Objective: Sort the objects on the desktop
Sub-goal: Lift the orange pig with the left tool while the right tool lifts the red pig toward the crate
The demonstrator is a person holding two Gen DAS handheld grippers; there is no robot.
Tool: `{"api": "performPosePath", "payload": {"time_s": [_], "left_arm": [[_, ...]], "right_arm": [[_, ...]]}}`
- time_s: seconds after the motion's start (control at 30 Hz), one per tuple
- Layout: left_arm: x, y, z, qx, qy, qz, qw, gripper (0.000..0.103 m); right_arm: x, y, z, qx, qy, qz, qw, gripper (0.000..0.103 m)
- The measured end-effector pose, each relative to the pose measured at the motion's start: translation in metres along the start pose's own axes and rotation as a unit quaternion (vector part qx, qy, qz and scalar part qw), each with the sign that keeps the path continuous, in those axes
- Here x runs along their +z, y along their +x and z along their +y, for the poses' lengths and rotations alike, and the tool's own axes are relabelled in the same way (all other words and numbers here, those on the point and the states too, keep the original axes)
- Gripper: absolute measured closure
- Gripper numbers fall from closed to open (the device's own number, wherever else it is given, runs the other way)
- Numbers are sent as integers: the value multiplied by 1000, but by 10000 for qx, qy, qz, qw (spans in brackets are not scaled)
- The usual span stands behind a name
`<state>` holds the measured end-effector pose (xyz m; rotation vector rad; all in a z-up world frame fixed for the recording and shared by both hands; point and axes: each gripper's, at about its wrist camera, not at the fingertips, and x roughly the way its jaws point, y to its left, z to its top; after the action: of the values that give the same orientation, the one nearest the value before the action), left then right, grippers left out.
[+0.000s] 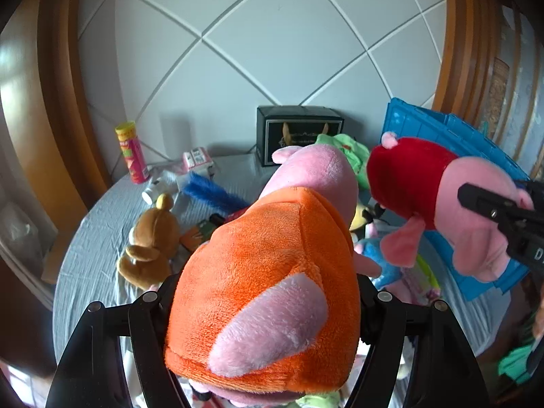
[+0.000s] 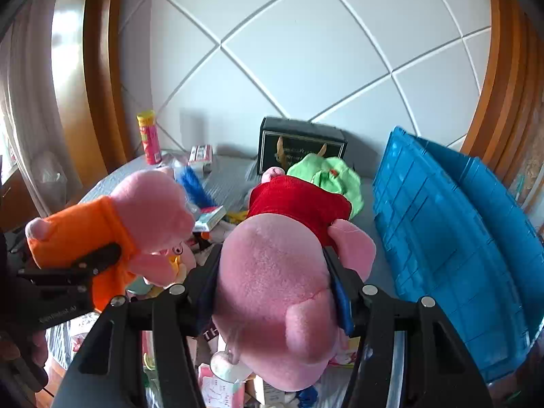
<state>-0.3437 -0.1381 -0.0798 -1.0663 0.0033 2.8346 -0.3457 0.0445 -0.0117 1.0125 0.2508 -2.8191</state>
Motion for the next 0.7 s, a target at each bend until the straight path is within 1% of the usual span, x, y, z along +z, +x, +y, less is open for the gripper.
{"api": "performPosePath", "payload": {"time_s": [0.1,0.17,0.3,0.4,0.53,0.63,0.7], "left_arm": [[10,-14,-15,102,42,-161,9998,29],[19,-23,-35,164,63,-321,9993,29],[38,-42,-75,283,103,-637,9975,29],[52,-50,-118,277,103,-801,9964,29],[70,-55,-187,112,127,-891,9959,29],[82,-53,-230,3,211,-891,9958,29],[93,-52,-257,-138,291,-852,9958,29]], "right_arm": [[7,-15,-12,21,-15,-185,9998,48],[12,-27,-25,33,-20,-330,9994,48],[18,-52,-65,12,-12,-648,9979,48],[19,-69,-105,-50,-43,-832,9965,48],[16,-96,-168,-170,-108,-1007,9947,48],[9,-111,-218,-346,-102,-1056,9938,48],[3,-115,-252,-483,24,-996,9938,48]]}}
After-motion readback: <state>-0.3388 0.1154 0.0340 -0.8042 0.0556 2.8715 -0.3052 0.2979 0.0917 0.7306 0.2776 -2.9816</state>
